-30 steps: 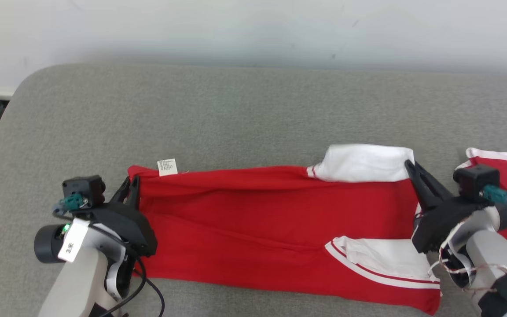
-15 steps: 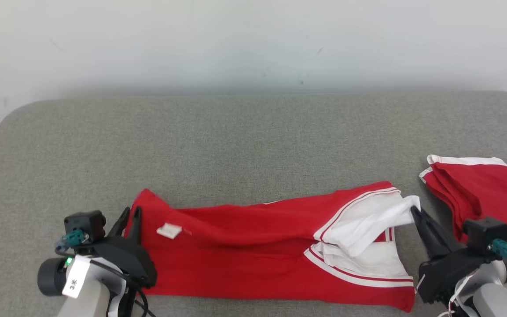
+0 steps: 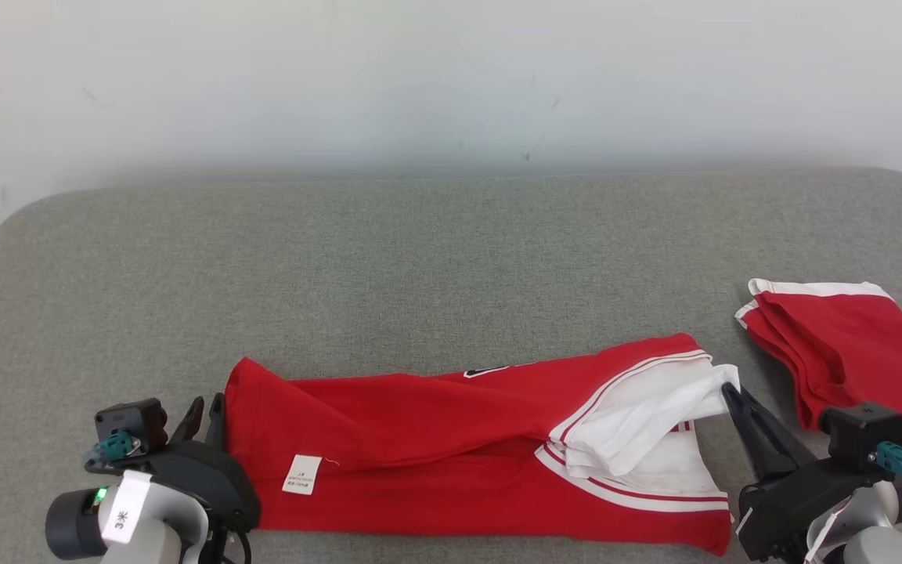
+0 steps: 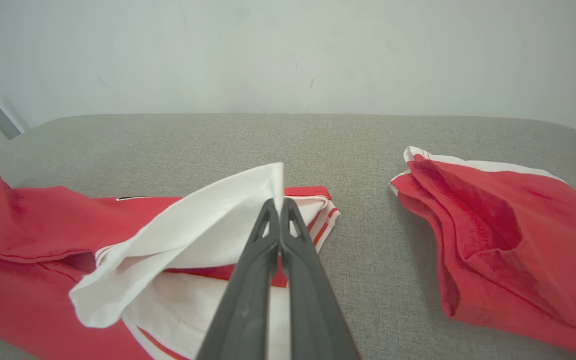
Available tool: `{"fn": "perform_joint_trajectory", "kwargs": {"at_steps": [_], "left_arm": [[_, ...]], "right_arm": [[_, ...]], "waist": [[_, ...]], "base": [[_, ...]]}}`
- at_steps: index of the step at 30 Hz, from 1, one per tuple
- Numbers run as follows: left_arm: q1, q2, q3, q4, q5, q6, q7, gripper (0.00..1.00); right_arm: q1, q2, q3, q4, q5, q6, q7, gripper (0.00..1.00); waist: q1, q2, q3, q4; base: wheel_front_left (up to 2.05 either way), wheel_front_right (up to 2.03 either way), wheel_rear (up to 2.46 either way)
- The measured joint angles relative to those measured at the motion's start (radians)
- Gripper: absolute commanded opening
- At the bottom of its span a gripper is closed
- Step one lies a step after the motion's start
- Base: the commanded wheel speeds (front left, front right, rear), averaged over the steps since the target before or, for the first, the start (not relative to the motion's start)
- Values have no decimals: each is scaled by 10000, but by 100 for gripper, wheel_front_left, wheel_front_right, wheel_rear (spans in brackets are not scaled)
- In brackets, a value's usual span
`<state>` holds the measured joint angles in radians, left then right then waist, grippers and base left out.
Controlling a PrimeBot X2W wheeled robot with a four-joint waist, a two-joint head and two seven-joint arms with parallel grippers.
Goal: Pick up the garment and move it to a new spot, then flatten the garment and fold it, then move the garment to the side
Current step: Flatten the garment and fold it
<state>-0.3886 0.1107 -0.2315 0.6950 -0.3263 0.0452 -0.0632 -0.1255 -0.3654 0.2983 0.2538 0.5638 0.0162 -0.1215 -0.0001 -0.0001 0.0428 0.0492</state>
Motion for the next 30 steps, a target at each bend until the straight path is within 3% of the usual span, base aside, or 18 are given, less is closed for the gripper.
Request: {"fn": "perform_joint_trajectory", "kwargs": {"at_steps": [3, 6, 7, 8, 18, 19, 20, 21, 27, 30], "left_arm": [[0, -38, -17, 21, 0, 35, 10, 36], [0, -73, -4, 42, 0, 107, 10, 52], [0, -79, 6, 42, 0, 174, 8, 87], [5, -79, 29, 38, 0, 176, -8, 100], [569, -107, 174, -460, 6, 339, -583, 100], [595, -107, 163, -550, 10, 339, -656, 100], [595, -107, 163, -550, 10, 339, -656, 100], [602, -107, 146, -648, 17, 337, -736, 100], [1072, -50, 12, -1317, 67, 234, -1340, 100], [1453, 40, -75, -1879, 90, -46, -1588, 100]], "right_arm": [[105, -35, -33, -282, 84, -163, 203, 0], [395, -86, -40, -339, 111, -293, 479, 0], [490, -96, -48, -360, 151, -349, 558, 0], [593, -96, -38, -403, 232, -364, 631, 0], [1437, 52, 77, -953, 548, -700, 1329, 0], [1487, 63, 71, -955, 604, -732, 1417, 4], [1487, 63, 71, -955, 604, -732, 1417, 91], [1547, 65, 69, -970, 623, -784, 1473, 100], [1681, 52, -35, -1066, 619, -1001, 1657, 100], [1728, 90, -219, -1246, 594, -1137, 1616, 100]], "waist": [[1, 0, 0, 22], [1, 0, -30, 46], [1, 0, -55, 54], [1, 0, -85, 61], [0, 0, -435, 91], [1, 0, -469, 95], [1, 0, -469, 95], [0, 0, -503, 98], [0, 1, -696, 106], [0, 1, -843, 88]], "base": [[0, 0, 0], [0, 0, 0], [0, 0, 0], [0, 0, 0], [0, 0, 0], [0, 0, 0], [0, 0, 0], [0, 0, 0], [0, 0, 0], [0, 0, 0]]}}
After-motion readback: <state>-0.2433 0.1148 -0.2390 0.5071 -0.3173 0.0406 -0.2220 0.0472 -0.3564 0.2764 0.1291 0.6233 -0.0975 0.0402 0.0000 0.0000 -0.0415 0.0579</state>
